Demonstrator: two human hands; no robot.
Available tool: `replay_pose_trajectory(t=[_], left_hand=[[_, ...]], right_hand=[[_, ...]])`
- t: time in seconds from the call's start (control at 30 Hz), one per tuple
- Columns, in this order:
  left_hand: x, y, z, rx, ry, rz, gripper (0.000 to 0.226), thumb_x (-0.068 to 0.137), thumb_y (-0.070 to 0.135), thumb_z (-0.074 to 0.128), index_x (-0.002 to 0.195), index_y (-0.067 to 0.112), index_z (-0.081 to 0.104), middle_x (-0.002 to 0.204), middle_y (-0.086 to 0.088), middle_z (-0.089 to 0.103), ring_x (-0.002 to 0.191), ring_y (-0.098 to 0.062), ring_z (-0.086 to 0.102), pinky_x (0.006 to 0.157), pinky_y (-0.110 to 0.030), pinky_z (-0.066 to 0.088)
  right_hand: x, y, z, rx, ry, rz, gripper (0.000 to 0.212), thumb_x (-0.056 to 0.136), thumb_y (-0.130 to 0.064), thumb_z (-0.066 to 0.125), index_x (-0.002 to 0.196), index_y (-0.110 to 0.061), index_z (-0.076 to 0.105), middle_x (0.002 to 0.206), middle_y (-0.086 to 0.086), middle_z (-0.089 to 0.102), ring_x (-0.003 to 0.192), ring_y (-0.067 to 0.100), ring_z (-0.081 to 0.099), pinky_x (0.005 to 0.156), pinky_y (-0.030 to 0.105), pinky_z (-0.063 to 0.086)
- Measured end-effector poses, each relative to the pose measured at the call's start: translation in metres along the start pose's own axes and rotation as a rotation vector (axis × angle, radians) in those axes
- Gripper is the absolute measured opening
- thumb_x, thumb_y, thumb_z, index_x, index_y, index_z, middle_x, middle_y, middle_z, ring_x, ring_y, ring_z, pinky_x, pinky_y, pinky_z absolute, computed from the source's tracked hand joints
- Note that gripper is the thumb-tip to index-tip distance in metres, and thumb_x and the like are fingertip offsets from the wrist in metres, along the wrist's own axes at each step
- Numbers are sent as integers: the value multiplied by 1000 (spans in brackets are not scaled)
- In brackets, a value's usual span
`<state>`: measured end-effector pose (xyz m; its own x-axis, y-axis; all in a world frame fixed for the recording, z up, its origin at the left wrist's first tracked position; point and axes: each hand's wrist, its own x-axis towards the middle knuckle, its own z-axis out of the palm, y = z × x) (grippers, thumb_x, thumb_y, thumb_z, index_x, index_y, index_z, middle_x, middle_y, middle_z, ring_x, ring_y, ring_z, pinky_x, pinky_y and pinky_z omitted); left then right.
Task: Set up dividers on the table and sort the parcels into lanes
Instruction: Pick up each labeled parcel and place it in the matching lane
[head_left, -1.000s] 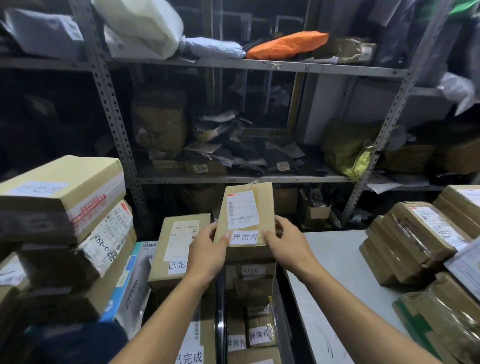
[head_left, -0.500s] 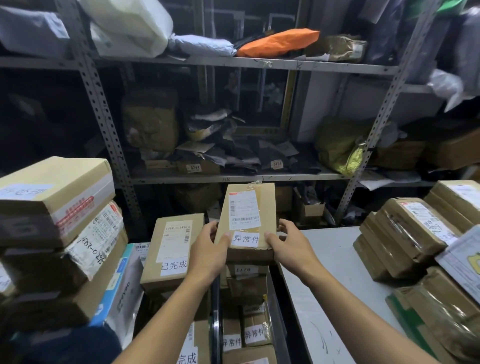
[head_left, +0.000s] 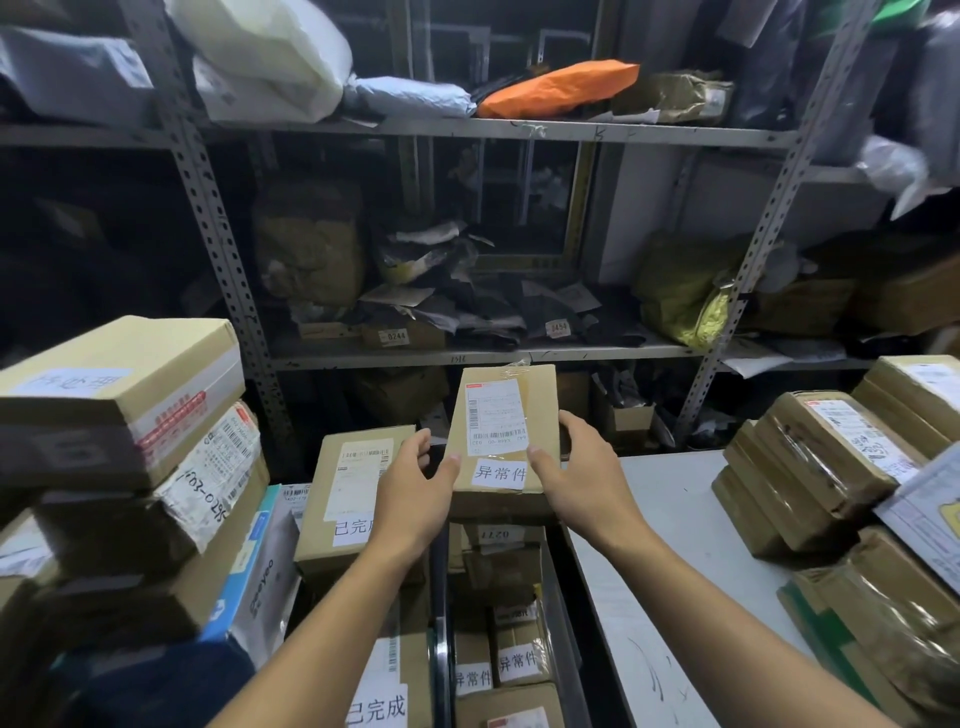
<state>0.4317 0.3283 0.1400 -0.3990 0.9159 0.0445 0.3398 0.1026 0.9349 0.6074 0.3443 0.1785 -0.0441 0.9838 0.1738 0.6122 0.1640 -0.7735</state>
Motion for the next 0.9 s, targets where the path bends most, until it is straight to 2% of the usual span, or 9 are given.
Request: replay_pose_trajectory(t=[0.1,0.17,0.27,0.4,0.5,0.57,0.63,0.83,0.9], left_hand=[[-8,6,-7,54,21,59,58,92,37,64,144,24,42,147,0,48,135,-20,44,103,-36,41],[-14,8,-13,81,35,100,60,90,39,67,143,24,44,146,1,49,135,-19,44,105,-36,40],[-25,10,-25,113,49,168,61,88,40,69,142,24,46,144,3,51,133,-17,45,105,-36,40],[-38,9,-52,117,60,248,59,87,41,70,140,24,48,138,2,56,125,-15,52,97,-31,44],[-49,9,-78,116,70,292,57,87,42,70,137,24,50,131,1,60,116,-13,56,87,-23,45],[-56,9,-97,88,60,310,55,86,43,70,134,24,52,125,2,61,106,-9,56,79,-18,43],[-65,9,-116,55,35,326,53,87,43,70,133,24,53,121,3,62,103,-7,57,78,-19,44],[-98,4,-174,9,6,403,49,86,47,69,128,26,55,108,10,60,98,-3,59,81,-25,52],[-107,1,-192,4,30,418,48,86,47,69,127,26,56,107,11,60,97,0,58,79,-22,50]], right_hand=[[-8,-9,-2,-60,5,-76,55,94,-31,64,143,-19,43,142,-3,52,127,13,50,99,31,51],[-15,-16,-1,-99,14,-123,57,94,-32,65,145,-19,42,144,-2,51,131,15,47,108,33,44],[-29,-28,2,-115,46,-153,62,94,-29,66,148,-16,40,149,-2,47,137,15,42,105,21,29],[-48,-50,10,-114,51,-165,65,94,-31,65,151,-16,37,151,0,47,137,17,44,110,30,37],[-65,-74,18,-111,62,-179,67,94,-33,65,151,-16,36,150,3,48,135,19,46,106,30,40],[-79,-91,25,-105,78,-194,67,94,-34,65,151,-14,37,148,5,50,134,21,47,109,34,41],[-93,-107,32,-94,91,-212,66,93,-34,65,150,-13,39,146,7,52,133,22,49,109,40,43],[-132,-148,58,-73,101,-285,65,93,-32,67,149,-12,41,144,5,54,127,19,55,103,32,45],[-145,-160,66,-69,99,-311,65,92,-32,67,149,-14,41,143,5,55,126,18,55,99,28,45]])
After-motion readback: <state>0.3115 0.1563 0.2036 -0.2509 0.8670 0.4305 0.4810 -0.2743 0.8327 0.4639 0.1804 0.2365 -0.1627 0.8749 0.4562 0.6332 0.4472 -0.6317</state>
